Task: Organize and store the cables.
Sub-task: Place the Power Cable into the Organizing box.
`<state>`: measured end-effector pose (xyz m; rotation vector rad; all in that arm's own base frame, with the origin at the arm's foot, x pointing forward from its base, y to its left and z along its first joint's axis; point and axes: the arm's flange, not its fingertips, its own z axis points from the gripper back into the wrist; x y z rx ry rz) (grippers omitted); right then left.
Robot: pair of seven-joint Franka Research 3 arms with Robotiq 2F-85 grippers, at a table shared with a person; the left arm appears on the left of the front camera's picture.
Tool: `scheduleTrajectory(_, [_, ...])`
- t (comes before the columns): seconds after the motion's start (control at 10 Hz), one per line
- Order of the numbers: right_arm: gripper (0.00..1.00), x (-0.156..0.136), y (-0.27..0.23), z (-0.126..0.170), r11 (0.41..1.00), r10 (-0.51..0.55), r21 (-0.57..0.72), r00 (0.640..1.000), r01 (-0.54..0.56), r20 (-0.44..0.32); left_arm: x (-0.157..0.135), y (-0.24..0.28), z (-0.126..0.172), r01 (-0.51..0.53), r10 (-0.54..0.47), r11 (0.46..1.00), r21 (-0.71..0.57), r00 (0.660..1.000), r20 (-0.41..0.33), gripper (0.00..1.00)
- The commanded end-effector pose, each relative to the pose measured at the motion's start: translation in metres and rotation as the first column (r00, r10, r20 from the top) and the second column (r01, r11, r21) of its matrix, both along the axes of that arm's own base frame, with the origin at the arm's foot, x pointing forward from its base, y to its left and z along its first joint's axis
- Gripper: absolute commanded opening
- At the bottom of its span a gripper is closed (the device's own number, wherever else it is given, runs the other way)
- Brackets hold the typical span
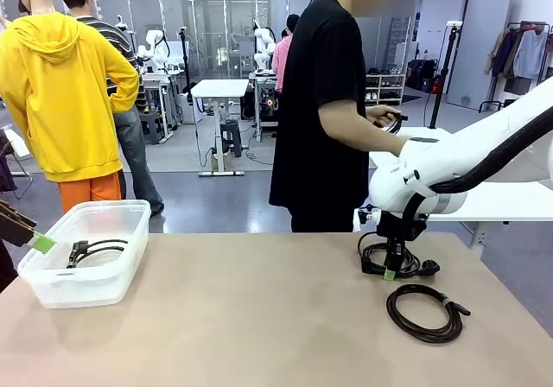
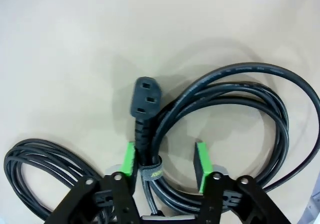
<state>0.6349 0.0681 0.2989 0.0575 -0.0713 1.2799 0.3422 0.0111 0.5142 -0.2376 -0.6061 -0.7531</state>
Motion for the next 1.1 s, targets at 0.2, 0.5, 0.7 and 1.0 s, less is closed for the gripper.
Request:
scheduleTrajectory(0.2, [0.00,-0.004,0.011,0.012,0.998,-0.018,-0.065,1.000,0.019,0.007,0.000,0.000,0.000,-0.007,0.007,1.000,0.007,1.000,-0.001,1.00])
scheduleTrajectory(0.5, [0.00,-0.009,0.020,0.049,0.996,-0.055,-0.063,0.998,0.057,0.023,0.000,0.000,0.000,-0.007,0.007,1.000,0.007,1.000,-0.001,1.00])
scheduleTrajectory(0.7, [0.00,-0.025,0.040,0.083,0.997,-0.027,-0.071,0.998,0.031,0.052,0.000,0.000,0.000,-0.007,0.007,1.000,0.007,1.000,-0.001,1.00])
scheduleTrajectory(1.0, [0.00,-0.058,0.087,0.102,0.998,-0.030,-0.062,0.998,0.034,0.054,0.000,0.000,0.000,-0.007,0.007,1.000,0.007,1.000,-0.001,1.00])
